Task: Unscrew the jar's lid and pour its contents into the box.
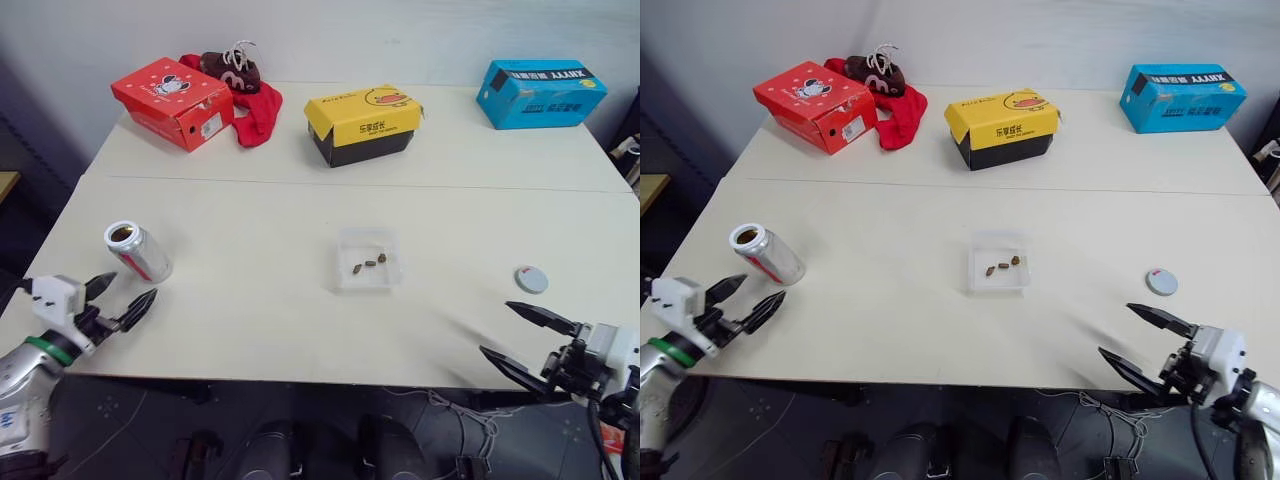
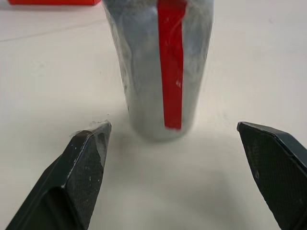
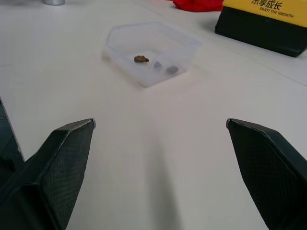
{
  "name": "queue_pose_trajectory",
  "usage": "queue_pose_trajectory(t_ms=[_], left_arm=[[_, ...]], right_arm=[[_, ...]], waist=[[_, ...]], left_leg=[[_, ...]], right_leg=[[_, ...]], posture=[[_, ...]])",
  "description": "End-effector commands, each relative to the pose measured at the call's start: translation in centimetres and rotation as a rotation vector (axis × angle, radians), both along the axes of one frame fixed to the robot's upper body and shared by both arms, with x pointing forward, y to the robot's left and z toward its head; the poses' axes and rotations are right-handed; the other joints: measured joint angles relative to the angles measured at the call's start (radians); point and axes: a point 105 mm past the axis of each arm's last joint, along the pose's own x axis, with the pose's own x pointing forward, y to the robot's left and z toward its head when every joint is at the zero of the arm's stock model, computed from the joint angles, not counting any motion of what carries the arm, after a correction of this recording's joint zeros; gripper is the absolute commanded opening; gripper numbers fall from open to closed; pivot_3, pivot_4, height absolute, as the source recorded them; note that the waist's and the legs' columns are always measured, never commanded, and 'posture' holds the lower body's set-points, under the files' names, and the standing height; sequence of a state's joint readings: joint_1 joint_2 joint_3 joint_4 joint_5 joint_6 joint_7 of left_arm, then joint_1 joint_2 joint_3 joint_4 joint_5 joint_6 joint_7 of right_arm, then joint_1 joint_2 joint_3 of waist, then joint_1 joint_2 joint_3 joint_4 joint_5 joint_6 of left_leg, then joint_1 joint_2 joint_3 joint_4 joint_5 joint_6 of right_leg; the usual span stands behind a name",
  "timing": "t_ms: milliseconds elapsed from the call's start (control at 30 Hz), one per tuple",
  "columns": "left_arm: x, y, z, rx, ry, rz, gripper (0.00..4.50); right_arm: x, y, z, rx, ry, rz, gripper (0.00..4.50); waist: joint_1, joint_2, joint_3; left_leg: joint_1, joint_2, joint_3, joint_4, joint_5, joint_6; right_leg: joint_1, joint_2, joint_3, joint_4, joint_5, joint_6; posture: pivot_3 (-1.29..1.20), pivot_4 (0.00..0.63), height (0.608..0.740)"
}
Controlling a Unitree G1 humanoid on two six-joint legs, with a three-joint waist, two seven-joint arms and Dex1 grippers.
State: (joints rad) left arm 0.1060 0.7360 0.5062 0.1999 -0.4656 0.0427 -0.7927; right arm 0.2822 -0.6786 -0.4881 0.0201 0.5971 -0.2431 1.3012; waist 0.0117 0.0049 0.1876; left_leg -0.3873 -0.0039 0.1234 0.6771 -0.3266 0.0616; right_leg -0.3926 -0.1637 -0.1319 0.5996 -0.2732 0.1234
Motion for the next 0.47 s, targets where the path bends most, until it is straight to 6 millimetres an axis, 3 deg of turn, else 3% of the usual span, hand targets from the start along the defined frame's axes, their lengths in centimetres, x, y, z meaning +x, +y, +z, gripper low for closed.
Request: queue_pose_trajectory(t_ms=[33, 133, 233, 467], left_arm=[[-1.4, -0.7, 2.6, 0.114, -0.042, -0.116, 4.45], [-3.6, -2.4, 2.6, 0.263, 0.029, -0.299, 4.45], [-4.9, -2.6, 3.0, 0.315, 0.07, -0.357, 4.45], [-4.9, -2.4, 4.1, 0.335, 0.05, -0.354, 4.45]], right_arm=[[-1.4, -2.2, 1.5, -0.092, -0.019, 0.038, 4.5], [-1.9, -3.9, 2.3, -0.154, 0.003, 0.064, 4.5], [-1.9, -4.4, 2.5, -0.233, 0.023, 0.116, 4.5], [-0.6, -5.1, 2.9, -0.269, 0.007, 0.137, 4.5]], waist=[[-0.001, 0.0, 0.0], [-0.004, 0.0, 0.0], [-0.01, 0.001, 0.0], [-0.014, 0.002, 0.001]], left_leg=[[0.0, 0.0, 0.0, -0.001, 0.0, 0.0], [0.0, 0.0, 0.0, -0.004, 0.0, 0.0], [0.001, 0.0, 0.0, -0.009, 0.0, 0.0], [0.002, 0.0, 0.0, -0.013, 0.001, -0.002]], right_leg=[[0.0, 0.0, 0.0, -0.001, 0.0, 0.0], [0.0, 0.0, 0.0, -0.005, 0.0, 0.0], [0.0, 0.0, 0.0, -0.008, 0.0, -0.001], [-0.001, 0.0, -0.002, -0.008, -0.002, -0.003]], posture=[[0.0, 0.15, 0.74], [0.0, 0.15, 0.74], [0.0, 0.15, 0.74], [0.0, 0.15, 0.74]])
